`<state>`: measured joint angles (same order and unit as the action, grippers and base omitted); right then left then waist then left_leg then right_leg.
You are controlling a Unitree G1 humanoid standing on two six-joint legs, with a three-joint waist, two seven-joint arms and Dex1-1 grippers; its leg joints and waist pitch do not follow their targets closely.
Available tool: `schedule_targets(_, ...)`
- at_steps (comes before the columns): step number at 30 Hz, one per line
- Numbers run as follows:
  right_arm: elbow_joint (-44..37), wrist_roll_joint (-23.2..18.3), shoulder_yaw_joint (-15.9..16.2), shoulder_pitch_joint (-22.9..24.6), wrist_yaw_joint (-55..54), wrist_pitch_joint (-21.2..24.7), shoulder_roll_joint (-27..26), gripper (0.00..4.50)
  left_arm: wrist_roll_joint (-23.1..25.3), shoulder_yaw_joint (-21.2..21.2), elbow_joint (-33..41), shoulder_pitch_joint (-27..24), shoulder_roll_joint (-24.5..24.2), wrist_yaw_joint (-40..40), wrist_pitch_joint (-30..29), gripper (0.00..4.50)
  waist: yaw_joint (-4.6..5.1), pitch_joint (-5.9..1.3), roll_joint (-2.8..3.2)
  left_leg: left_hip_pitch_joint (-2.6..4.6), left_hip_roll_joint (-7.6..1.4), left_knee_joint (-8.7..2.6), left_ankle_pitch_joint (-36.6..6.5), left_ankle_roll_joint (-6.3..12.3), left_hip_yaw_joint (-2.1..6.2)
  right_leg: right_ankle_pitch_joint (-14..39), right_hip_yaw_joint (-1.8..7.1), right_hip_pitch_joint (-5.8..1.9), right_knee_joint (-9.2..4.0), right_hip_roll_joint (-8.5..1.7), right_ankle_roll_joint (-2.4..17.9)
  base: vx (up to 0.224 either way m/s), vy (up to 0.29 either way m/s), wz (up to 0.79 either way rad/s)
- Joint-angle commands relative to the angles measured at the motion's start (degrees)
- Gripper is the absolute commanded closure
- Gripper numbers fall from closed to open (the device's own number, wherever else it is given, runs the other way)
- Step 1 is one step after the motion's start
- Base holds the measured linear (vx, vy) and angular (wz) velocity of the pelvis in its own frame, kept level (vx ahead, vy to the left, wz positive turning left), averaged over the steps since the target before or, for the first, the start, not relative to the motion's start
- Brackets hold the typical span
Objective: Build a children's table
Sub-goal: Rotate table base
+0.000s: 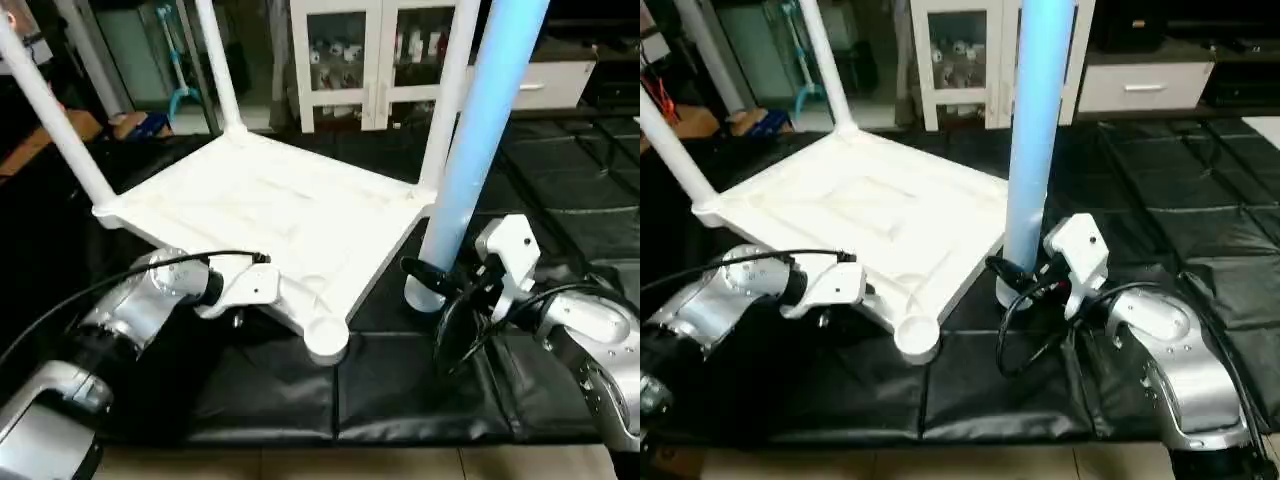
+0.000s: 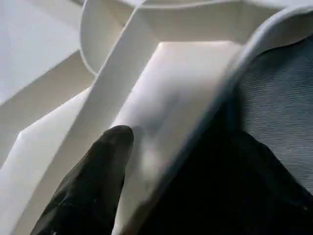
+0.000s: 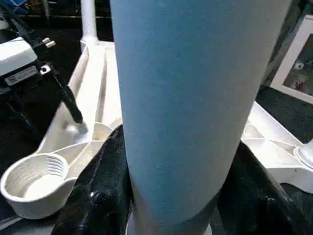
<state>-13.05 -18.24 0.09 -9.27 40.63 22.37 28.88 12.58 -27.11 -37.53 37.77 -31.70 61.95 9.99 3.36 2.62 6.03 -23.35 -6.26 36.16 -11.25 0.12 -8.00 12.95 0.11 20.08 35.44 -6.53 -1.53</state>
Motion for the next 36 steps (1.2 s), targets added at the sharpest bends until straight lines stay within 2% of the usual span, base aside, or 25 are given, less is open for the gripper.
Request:
schedule_targets(1, -2.44, -0.29, 0.27, -0.17, 0.20, 0.57, 0.20, 2.64, 1.57, -0.82, -3.09, 2.10, 0.65, -1.13, 2.35, 1.31, -0.18, -3.56, -0.45, 1.52, -4.92, -6.37, -21.13, 1.06, 2.19, 5.92, 0.27, -0.36, -4.19, -2.10, 13.54, 0.053, -0.009, -0.01)
schedule_targets(2, -2.54, -0.26, 0.37, -0.03, 0.23, 0.53, 0.26, 2.64, 1.83, -1.12, -3.98, 2.49, 0.99, -0.98, 3.16, 1.31, -0.45, -3.88, -0.24, 1.71, -5.17, -6.21, -18.55, 1.91, 1.93, 0.08, -0.11, -0.62, -3.74, -2.04, 14.65, 0.057, -0.011, -0.01)
schedule_targets(3, -2.58, -0.24, 0.45, 0.05, 0.28, 0.48, 0.33, 2.64, 2.04, -1.47, -4.27, 2.66, 1.11, -0.53, 3.65, 1.31, -0.51, -3.95, -0.23, 1.56, -5.21, -6.14, -16.85, 2.47, 1.86, -2.38, -0.26, -0.80, -3.54, -2.03, 14.93, 0.062, -0.011, -0.04)
schedule_targets(4, -2.59, -0.22, 0.55, 0.03, 0.30, 0.48, 0.37, 2.64, 2.52, -1.85, -4.89, 2.97, 1.17, -0.06, 4.51, 1.31, -0.71, -3.95, 0.05, 1.55, -5.24, -6.02, -14.75, 3.39, 1.71, -5.76, -0.48, -0.88, -3.34, -2.01, 15.34, 0.062, -0.011, -0.04)
schedule_targets(6, -2.59, -0.22, 0.67, -0.06, 0.35, 0.52, 0.43, 2.64, 2.90, -2.25, -5.50, 3.26, 1.05, 1.36, 5.24, 1.31, -1.19, -4.19, -0.28, 1.89, -5.30, -5.64, -12.75, 4.66, 1.32, -8.52, -0.53, -0.96, -3.29, -2.22, 16.12, 0.028, -0.005, -0.01)
schedule_targets(7, -2.57, -0.22, 0.69, -0.08, 0.37, 0.51, 0.46, 2.64, 3.00, -2.32, -5.66, 3.35, 0.96, 1.84, 5.38, 1.46, -1.44, -4.19, -0.37, 1.71, -5.30, -5.54, -11.03, 5.63, 1.13, -9.41, -0.52, -1.14, -3.22, -2.35, 16.47, 0.000, 0.000, 0.00)
schedule_targets(9, -2.44, -0.16, 0.71, -0.12, 0.46, 0.41, 0.56, 2.64, 3.47, -2.50, -5.73, 3.52, 0.62, 2.09, 5.58, 1.65, -1.75, -4.07, -0.26, 1.76, -5.51, -5.69, -11.25, 5.92, 1.02, -7.53, -0.62, -1.08, -3.23, -2.30, 16.52, 0.000, 0.000, 0.00)
schedule_targets(12, -2.47, -0.09, 0.95, -0.13, 0.36, 0.42, 0.59, 2.64, 2.85, -2.17, -4.83, 3.37, 0.12, 4.56, 2.97, 1.77, -2.11, -3.71, -0.22, 2.24, -5.82, -6.28, -15.96, 3.51, 0.59, -1.13, -0.49, -0.67, -3.53, -2.05, 16.53, 0.000, 0.000, 0.00)
schedule_targets(13, -2.39, 0.13, 1.22, -0.03, 0.37, 0.26, 0.58, 2.64, 2.30, -1.67, -2.90, 2.63, 0.01, 5.19, -0.31, 1.90, -2.18, -3.60, -0.30, 2.40, -5.83, -6.45, -17.76, 2.41, 0.45, 0.94, -0.39, -0.54, -3.67, -2.03, 16.43, 0.000, 0.000, 0.00)
schedule_targets(14, -2.39, 0.14, 1.23, -0.03, 0.37, 0.25, 0.58, 2.64, 2.29, -1.66, -2.85, 2.61, 0.01, 5.19, -0.37, 2.03, -2.18, -3.60, -0.30, 2.40, -5.83, -6.45, -17.76, 2.41, 0.45, 0.94, -0.39, -0.54, -3.67, -2.03, 16.43, 0.000, 0.000, 0.00)
schedule_targets(16, -2.32, 0.29, 1.41, 0.10, 0.32, 0.11, 0.52, 2.64, 1.97, -1.40, -0.80, 1.69, -0.21, 5.69, -3.11, 2.13, -2.15, -3.37, -0.33, 2.55, -5.91, -6.74, -20.29, 0.63, 0.20, 4.34, -0.22, -0.31, -3.96, -2.07, 15.95, 0.000, 0.000, 0.00)
schedule_targets(18, -2.29, 0.41, 1.61, 0.13, 0.26, 0.09, 0.43, 2.64, 2.26, -1.01, 1.89, 0.20, -0.72, 5.94, -5.93, 2.22, -2.14, -3.26, -0.34, 2.42, -5.92, -6.87, -20.99, -0.13, 0.26, 5.86, -0.15, -0.27, -4.09, -2.11, 15.42, 0.000, 0.000, 0.00)
schedule_targets(19, -2.28, 0.44, 1.67, 0.13, 0.24, 0.11, 0.40, 2.64, 2.37, -0.99, 2.22, -0.05, -0.84, 5.95, -6.33, 2.39, -2.01, -3.23, -0.57, 2.24, -5.93, -6.96, -21.13, -0.33, 0.34, 6.39, -0.17, -0.35, -4.13, -2.13, 14.99, 0.000, 0.000, 0.00)
schedule_targets(20, -2.28, 0.44, 1.67, 0.13, 0.24, 0.11, 0.40, 2.64, 2.37, -0.99, 2.22, -0.05, -0.84, 5.95, -6.33, 2.39, -2.02, -3.28, -0.44, 2.32, -5.86, -6.91, -21.19, -0.42, 0.29, 6.89, -0.17, -0.23, -4.23, -2.11, 14.61, 0.000, 0.000, 0.00)
schedule_targets(21, -2.14, 0.55, 1.81, 0.07, 0.29, 0.07, 0.42, 2.64, 2.50, -0.86, 3.00, -0.55, -0.98, 6.14, -6.82, 2.50, -2.05, -3.31, -0.49, 2.41, -5.87, -6.90, -21.21, -0.43, 0.25, 6.90, -0.14, -0.12, -4.29, -2.09, 14.50, 0.000, 0.000, 0.00)
schedule_targets(24, -1.77, 0.77, 2.11, -0.12, 0.52, -0.03, 0.50, 2.64, 2.44, -0.32, 6.13, -1.81, -1.21, 5.89, -9.96, 2.71, -2.06, -3.45, -0.48, 2.10, -5.93, -6.88, -18.30, 0.29, 0.31, 3.49, -0.17, -0.38, -3.99, -2.08, 14.45, 0.000, 0.000, 0.00)
schedule_targets(27, -1.53, 0.97, 2.42, -0.20, 0.63, -0.13, 0.55, 2.64, 2.64, -0.15, 9.56, -3.05, -1.94, 6.19, -14.24, 2.91, -2.19, -3.72, -0.54, 1.90, -5.82, -6.43, -13.44, 2.52, 0.09, -1.47, -0.26, -0.55, -3.69, -2.10, 14.97, 0.000, 0.000, 0.00)
schedule_targets(29, -1.47, 1.08, 2.60, -0.13, 0.70, -0.23, 0.62, 2.64, 2.70, 0.19, 11.67, -3.88, -2.25, 6.33, -16.91, 3.04, -2.17, -3.71, -0.67, 1.65, -5.72, -6.26, -11.83, 3.64, 0.02, -2.96, -0.38, -0.68, -3.55, -2.03, 15.12, 0.000, 0.000, 0.00)
schedule_targets(33, -1.45, 1.18, 2.80, -0.04, 0.63, -0.28, 0.57, 2.64, 2.65, 0.85, 14.96, -5.37, -2.50, 6.23, -22.11, 3.21, -2.12, -3.54, -0.69, 1.73, -5.79, -6.29, -12.59, 4.35, -0.15, -0.60, -0.42, -0.55, -3.77, -2.08, 15.51, 0.000, 0.000, 0.00)
schedule_targets(34, -1.59, 1.23, 2.98, 0.17, 0.57, -0.29, 0.49, 2.64, 1.76, 2.31, 17.37, -6.88, -1.70, 4.89, -27.55, 3.24, -2.08, -3.56, -0.62, 1.91, -5.87, -6.30, -13.27, 4.06, -0.19, 0.33, -0.38, -0.51, -3.81, -2.14, 15.63, 0.000, 0.000, 0.00)
schedule_targets(36, -1.68, 1.25, 3.05, 0.30, 0.57, -0.28, 0.47, 2.64, 1.14, 3.24, 18.60, -7.64, -0.99, 3.96, -30.50, 3.28, -1.91, -3.44, -0.65, 1.90, -5.89, -6.42, -13.89, 3.80, -0.21, 1.68, -0.37, -0.49, -3.90, -2.06, 15.63, 0.000, 0.000, 0.00)
